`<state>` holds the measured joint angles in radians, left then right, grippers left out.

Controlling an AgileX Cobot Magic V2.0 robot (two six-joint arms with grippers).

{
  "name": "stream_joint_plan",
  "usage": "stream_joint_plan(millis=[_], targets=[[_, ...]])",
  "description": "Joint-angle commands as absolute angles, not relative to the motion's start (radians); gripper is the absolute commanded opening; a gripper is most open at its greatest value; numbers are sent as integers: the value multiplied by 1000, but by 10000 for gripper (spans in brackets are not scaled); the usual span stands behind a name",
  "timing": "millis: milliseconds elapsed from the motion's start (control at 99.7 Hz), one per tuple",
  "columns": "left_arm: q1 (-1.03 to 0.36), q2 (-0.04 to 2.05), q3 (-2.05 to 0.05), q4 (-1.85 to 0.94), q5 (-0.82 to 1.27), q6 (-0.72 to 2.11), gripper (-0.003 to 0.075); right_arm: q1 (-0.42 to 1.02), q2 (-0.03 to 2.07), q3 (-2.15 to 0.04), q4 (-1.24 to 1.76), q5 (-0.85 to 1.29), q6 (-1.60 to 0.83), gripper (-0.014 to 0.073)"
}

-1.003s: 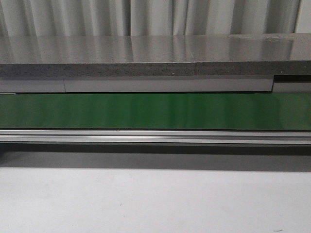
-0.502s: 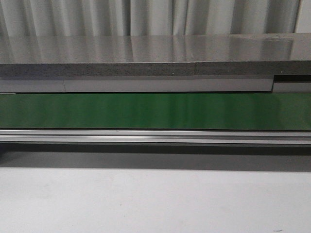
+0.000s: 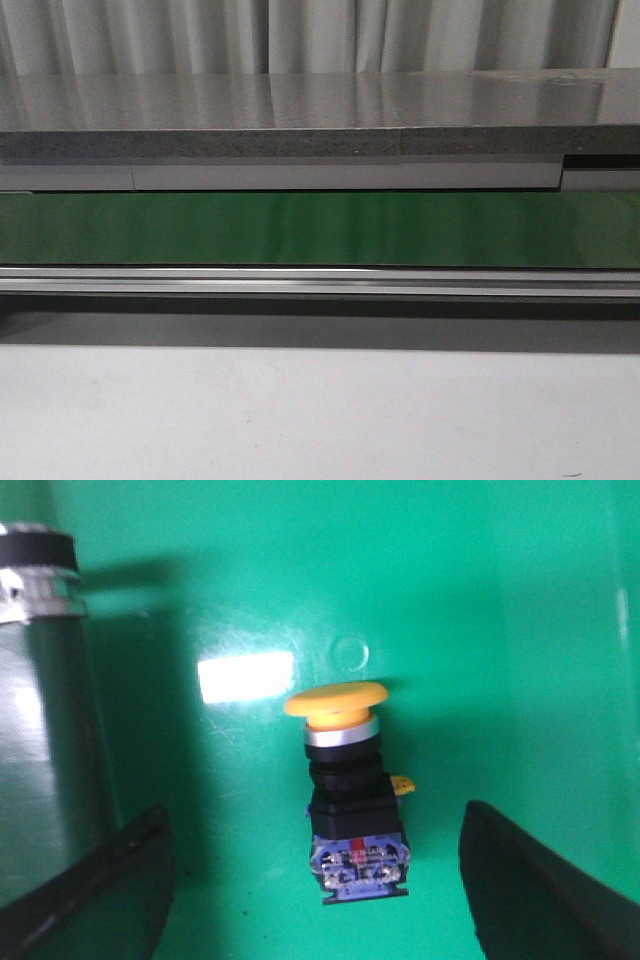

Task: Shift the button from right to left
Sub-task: 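Lower the right gripper and grasp the yellow push button, then lift the button and place it on the conveyor belt with the right gripper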

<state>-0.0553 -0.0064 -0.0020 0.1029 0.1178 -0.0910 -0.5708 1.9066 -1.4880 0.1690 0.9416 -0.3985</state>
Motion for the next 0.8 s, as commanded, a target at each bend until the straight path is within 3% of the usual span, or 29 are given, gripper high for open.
stream_joint_plan(millis=[0,602,672,793], targets=[[-63,-37,44,104,31,-92,-20,-568,1886,-1523,126,911,-422,592],[-63,-37,44,104,31,-92,-20,-566,2006,-1523,44,868,-425,580],[-63,-37,44,104,31,-92,-20,-566,2007,-1523,44,862,-425,503],[-63,-37,44,104,31,-92,-20,-568,2007,-1523,44,861,-425,274]])
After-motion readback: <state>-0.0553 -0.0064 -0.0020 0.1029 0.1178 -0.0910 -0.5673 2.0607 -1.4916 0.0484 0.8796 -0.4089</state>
